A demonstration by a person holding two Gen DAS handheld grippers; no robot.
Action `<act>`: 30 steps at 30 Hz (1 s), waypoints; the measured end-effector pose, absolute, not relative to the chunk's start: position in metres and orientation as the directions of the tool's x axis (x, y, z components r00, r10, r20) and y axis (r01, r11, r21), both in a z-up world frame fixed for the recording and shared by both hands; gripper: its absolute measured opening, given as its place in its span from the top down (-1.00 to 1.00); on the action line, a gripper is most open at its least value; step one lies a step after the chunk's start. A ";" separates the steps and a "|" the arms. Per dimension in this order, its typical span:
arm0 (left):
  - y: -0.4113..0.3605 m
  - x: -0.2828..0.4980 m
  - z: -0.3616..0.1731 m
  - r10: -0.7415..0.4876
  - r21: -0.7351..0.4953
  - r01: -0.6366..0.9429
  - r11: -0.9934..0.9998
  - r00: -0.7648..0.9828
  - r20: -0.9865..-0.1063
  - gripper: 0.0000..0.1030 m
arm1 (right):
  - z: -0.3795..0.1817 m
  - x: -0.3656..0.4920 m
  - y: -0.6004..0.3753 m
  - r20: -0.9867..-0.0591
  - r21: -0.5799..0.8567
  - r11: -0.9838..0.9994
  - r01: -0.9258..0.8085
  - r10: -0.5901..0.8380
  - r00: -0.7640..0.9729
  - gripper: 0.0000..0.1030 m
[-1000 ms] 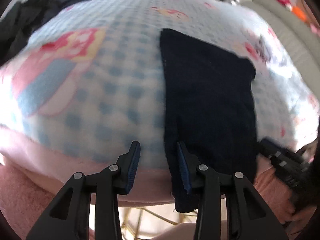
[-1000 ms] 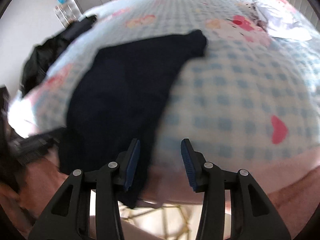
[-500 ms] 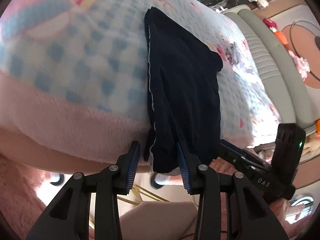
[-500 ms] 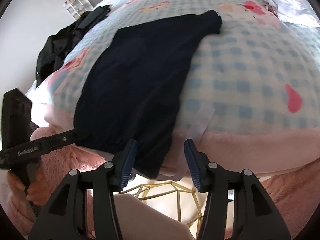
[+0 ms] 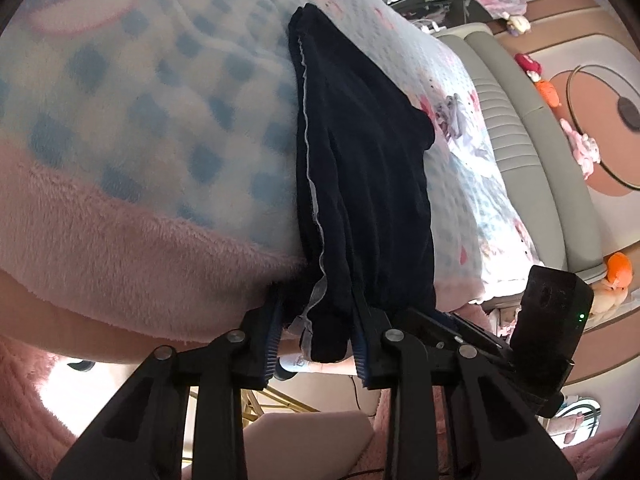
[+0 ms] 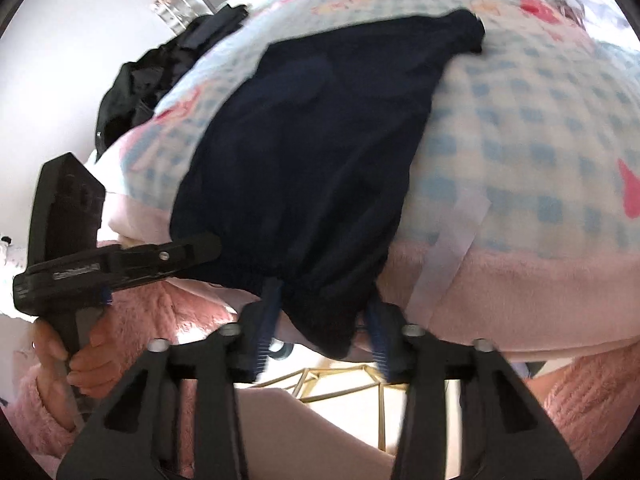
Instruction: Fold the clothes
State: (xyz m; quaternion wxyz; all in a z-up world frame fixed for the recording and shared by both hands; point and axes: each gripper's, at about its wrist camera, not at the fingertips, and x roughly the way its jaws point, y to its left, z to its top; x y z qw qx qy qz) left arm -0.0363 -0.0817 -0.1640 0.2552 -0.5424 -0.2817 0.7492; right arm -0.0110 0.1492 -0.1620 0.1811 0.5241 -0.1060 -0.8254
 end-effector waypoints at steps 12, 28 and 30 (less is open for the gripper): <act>-0.083 -0.025 -0.140 0.696 -0.705 -0.119 -0.700 -0.335 -0.635 0.60 | -0.150 -0.013 0.151 -0.788 0.425 -0.878 0.219 -0.478 -0.389 0.59; -0.058 -0.160 -0.084 0.610 -0.577 -0.223 -0.786 -0.432 -0.664 0.49 | -0.113 -0.142 0.182 -0.717 0.506 -0.861 0.059 -0.458 -0.526 0.59; -0.061 -0.152 -0.089 0.614 -0.578 -0.229 -0.784 -0.425 -0.665 0.31 | -0.119 -0.145 0.184 -0.740 0.484 -0.874 0.042 -0.435 -0.513 0.59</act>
